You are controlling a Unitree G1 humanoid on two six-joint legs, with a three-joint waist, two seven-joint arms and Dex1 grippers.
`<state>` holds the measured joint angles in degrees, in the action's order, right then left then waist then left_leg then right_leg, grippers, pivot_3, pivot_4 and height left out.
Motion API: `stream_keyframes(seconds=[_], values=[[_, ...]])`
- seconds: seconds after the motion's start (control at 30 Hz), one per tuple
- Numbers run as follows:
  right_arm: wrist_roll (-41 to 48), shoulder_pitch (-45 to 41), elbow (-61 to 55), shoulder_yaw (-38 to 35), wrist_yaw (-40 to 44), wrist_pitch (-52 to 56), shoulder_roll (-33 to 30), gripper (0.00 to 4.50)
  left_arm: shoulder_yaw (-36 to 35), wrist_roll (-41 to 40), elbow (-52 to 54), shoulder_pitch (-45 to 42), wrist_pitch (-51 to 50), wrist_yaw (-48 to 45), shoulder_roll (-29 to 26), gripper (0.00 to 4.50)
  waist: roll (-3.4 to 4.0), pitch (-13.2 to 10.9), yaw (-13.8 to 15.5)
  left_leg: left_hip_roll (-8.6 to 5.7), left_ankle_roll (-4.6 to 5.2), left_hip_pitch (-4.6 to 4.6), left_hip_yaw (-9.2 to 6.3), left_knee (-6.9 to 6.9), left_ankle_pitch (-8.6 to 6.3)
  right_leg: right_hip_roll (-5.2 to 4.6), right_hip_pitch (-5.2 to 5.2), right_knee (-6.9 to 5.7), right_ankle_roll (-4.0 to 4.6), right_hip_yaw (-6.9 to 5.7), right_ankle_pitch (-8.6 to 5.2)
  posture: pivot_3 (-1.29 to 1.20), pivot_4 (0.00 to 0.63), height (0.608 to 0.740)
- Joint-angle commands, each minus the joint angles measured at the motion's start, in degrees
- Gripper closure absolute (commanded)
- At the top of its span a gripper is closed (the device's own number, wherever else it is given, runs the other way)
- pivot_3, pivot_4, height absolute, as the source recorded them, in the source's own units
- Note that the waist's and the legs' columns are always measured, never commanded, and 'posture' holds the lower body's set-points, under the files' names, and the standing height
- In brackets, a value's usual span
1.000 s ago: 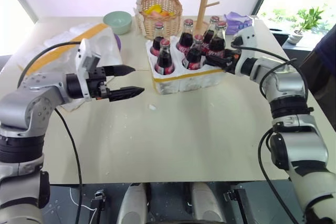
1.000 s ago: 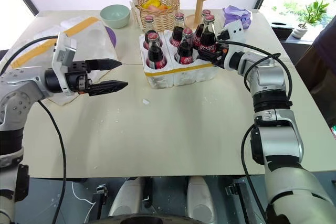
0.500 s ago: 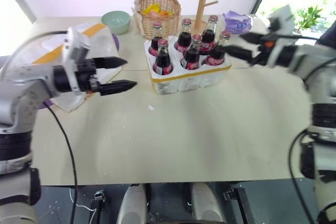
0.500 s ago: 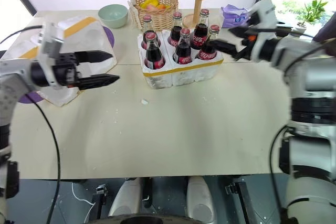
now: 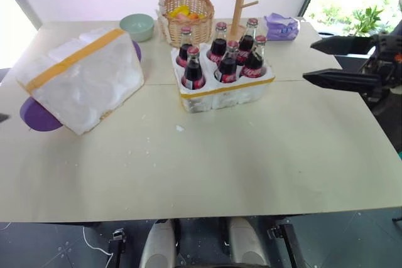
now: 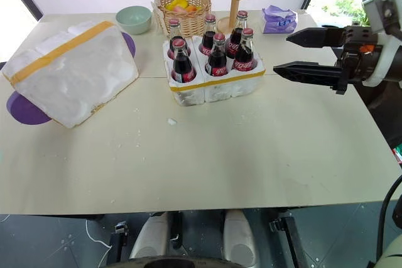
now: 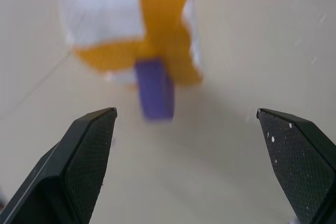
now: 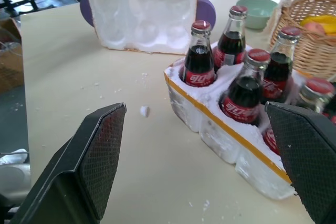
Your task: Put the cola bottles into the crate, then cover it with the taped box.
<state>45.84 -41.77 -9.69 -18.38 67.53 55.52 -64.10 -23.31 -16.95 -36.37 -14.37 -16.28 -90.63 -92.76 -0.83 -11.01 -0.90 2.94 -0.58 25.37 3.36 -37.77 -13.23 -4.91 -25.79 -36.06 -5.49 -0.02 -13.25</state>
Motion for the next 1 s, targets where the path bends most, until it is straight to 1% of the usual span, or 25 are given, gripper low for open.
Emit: stream_keyframes(seconds=[0.03,0.1,0.17,0.27,0.33,0.43,0.53,0.7,0.83,0.9,0.93,1.0], values=[[0.4,-2.1,-0.5,0.6,-0.2,-2.6,0.6,0.16,8.6,5.2,-6.1,-9.6,6.4,1.0,1.0,0.0,-0.01,0.0,0.3,0.0,0.0,0.02,0.03,0.01,0.0,-0.01,-0.04,0.0,0.0,0.0,0.0,0.0,0.15,0.74],[0.6,-3.0,-0.5,1.5,-0.3,-3.2,1.2,0.16,16.1,11.0,-10.7,-20.9,7.7,1.5,5.3,0.0,-0.03,0.0,0.5,-0.01,0.0,0.1,0.06,-0.02,0.01,0.04,0.02,-0.05,0.0,0.0,0.0,0.0,0.15,0.74],[1.0,-3.4,-0.6,1.6,-0.3,-3.2,1.2,0.16,21.9,16.8,-16.4,-30.3,10.2,1.8,9.2,0.0,-0.03,0.0,0.9,-0.02,0.03,0.08,0.07,-0.14,0.03,0.11,0.15,-0.11,-0.06,-0.01,0.03,0.0,0.15,0.74],[1.1,-3.1,-1.0,1.6,-0.6,-3.0,0.9,0.16,27.9,23.5,-24.3,-41.6,13.2,4.2,15.1,0.0,-0.12,0.0,1.5,0.0,0.05,0.08,0.08,-0.26,0.04,0.17,0.21,-0.15,-0.31,0.0,0.18,0.0,0.15,0.74],[1.3,-2.2,-2.0,1.0,-0.9,-2.7,0.4,0.16,30.3,26.2,-28.5,-47.2,13.8,5.2,18.5,0.0,-0.24,0.1,1.6,0.01,0.05,0.07,0.07,-0.3,0.04,0.18,0.23,-0.15,-0.42,0.0,0.24,0.0,0.15,0.74],[2.8,-0.9,-4.1,-0.5,-2.6,-1.0,0.2,0.16,32.6,29.4,-33.4,-51.7,16.1,8.5,22.7,0.0,-0.28,0.1,1.6,0.01,0.05,0.09,0.06,-0.32,0.03,0.16,0.26,-0.11,-0.41,0.01,0.23,0.0,0.15,0.74],[3.4,2.0,-6.6,-2.2,-4.2,0.1,-0.2,0.16,33.2,31.0,-36.1,-54.7,16.5,10.9,25.5,0.0,-0.29,0.1,1.6,0.02,0.05,0.08,0.02,-0.31,0.03,0.17,0.26,-0.1,-0.4,0.01,0.23,0.0,0.15,0.74],[5.5,6.8,-10.7,-5.5,-5.9,1.2,-0.7,0.16,33.3,32.5,-38.2,-55.9,17.6,13.4,27.9,0.0,-0.3,0.1,1.2,0.03,0.06,0.08,-0.01,-0.31,0.03,0.18,0.25,-0.14,-0.41,0.01,0.23,0.0,0.15,0.74],[6.9,7.8,-11.6,-6.9,-8.3,2.0,-0.7,0.16,33.1,33.3,-38.9,-55.8,18.2,15.4,29.2,0.0,-0.3,0.1,1.4,0.03,0.06,0.05,-0.02,-0.31,0.03,0.18,0.26,-0.16,-0.41,0.0,0.23,0.0,0.15,0.74],[7.4,8.2,-11.9,-7.1,-8.9,2.1,-0.7,0.0,32.5,32.7,-39.1,-55.9,17.7,14.7,29.7,0.54,-0.3,0.1,1.4,0.03,0.06,0.05,-0.03,-0.35,0.03,0.18,0.28,-0.16,-0.4,0.0,0.22,0.0,0.15,0.74],[7.7,8.4,-12.1,-7.3,-9.2,2.1,-0.8,0.0,32.4,32.7,-39.1,-55.7,17.8,14.4,29.8,0.78,-0.3,0.1,1.5,0.03,0.06,0.05,-0.03,-0.36,0.03,0.17,0.29,-0.16,-0.39,0.01,0.22,0.0,0.15,0.74],[8.0,9.2,-12.4,-7.6,-9.7,1.9,-0.7,0.0,32.5,32.9,-39.0,-55.4,18.3,14.4,29.8,1.82,-0.31,0.1,1.7,0.03,0.06,0.05,-0.03,-0.38,0.03,0.16,0.31,-0.15,-0.38,0.01,0.22,0.0,0.15,0.74]])
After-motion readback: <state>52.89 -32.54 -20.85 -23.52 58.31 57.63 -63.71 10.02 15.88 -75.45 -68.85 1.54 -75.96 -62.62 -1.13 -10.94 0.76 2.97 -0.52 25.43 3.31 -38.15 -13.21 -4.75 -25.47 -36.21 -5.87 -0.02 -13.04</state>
